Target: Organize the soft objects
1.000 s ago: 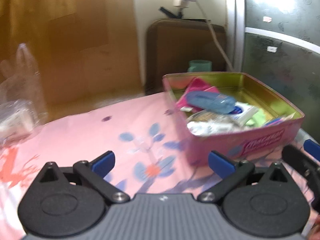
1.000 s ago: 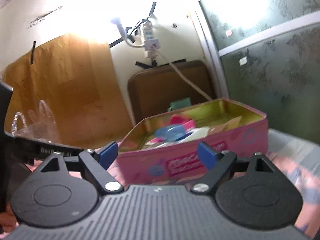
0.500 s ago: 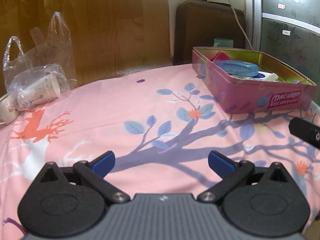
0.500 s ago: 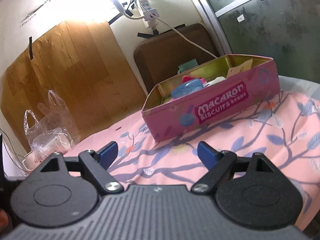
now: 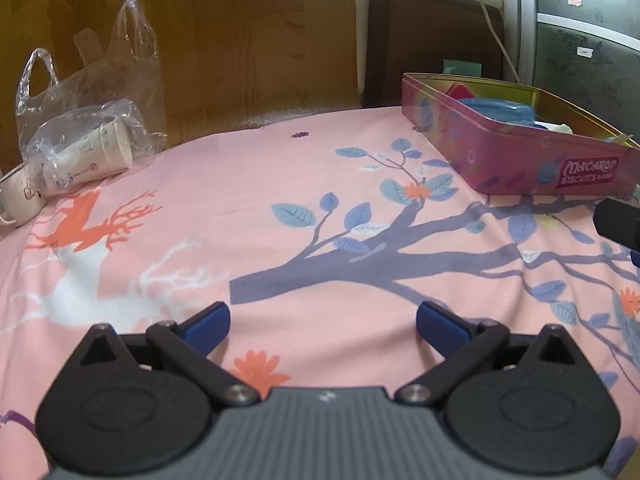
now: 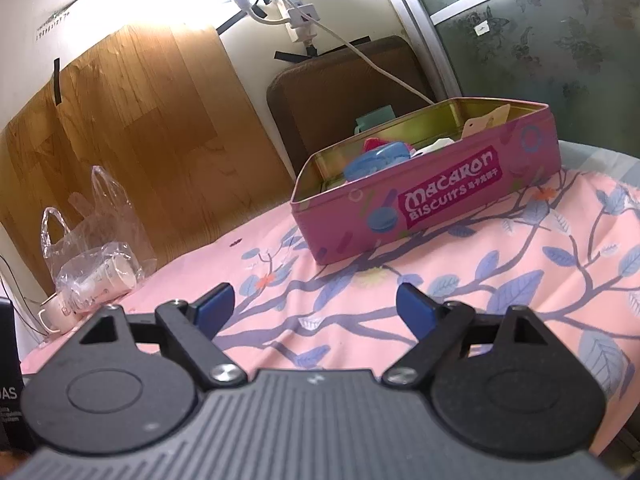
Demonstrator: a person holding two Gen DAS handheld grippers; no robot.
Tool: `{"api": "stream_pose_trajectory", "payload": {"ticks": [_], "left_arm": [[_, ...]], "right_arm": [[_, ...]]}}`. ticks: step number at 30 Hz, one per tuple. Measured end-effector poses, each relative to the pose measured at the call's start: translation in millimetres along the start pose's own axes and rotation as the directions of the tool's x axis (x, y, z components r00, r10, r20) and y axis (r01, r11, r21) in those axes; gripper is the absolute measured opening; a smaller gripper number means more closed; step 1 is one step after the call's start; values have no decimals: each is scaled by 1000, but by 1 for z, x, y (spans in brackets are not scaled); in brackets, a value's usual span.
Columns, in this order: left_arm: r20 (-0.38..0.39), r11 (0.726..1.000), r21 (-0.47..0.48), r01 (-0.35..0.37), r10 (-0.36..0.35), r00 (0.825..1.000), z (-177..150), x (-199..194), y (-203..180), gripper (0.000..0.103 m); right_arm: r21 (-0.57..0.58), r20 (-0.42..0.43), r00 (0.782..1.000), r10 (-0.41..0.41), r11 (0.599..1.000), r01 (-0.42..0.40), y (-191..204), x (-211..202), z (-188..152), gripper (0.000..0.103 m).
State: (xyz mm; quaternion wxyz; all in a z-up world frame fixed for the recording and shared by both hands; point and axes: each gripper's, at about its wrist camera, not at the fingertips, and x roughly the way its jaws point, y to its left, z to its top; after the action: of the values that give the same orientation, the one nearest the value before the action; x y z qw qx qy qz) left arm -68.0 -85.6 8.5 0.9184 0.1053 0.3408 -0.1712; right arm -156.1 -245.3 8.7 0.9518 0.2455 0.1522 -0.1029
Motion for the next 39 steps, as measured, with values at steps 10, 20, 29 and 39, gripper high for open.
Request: {"api": "stream_pose_trajectory", "payload": {"ticks": [10, 20, 29, 39], "left_arm": [[-5, 998, 55, -44, 45, 999, 3, -6, -5, 103], [39, 992, 100, -73, 70, 997, 3, -19, -16, 103], [51, 988, 133, -78, 72, 996, 1, -26, -22, 103], [25, 986, 157, -61, 58, 998, -4, -29, -28, 103]], "right_arm": [[12, 17, 1000, -3, 1000, 2, -1, -1, 1, 90], [30, 53, 998, -18, 999, 17, -2, -11, 2, 90], [45, 71, 997, -31, 999, 28, 2, -20, -2, 90], [56, 79, 996, -44, 998, 39, 4, -25, -4, 91]]}}
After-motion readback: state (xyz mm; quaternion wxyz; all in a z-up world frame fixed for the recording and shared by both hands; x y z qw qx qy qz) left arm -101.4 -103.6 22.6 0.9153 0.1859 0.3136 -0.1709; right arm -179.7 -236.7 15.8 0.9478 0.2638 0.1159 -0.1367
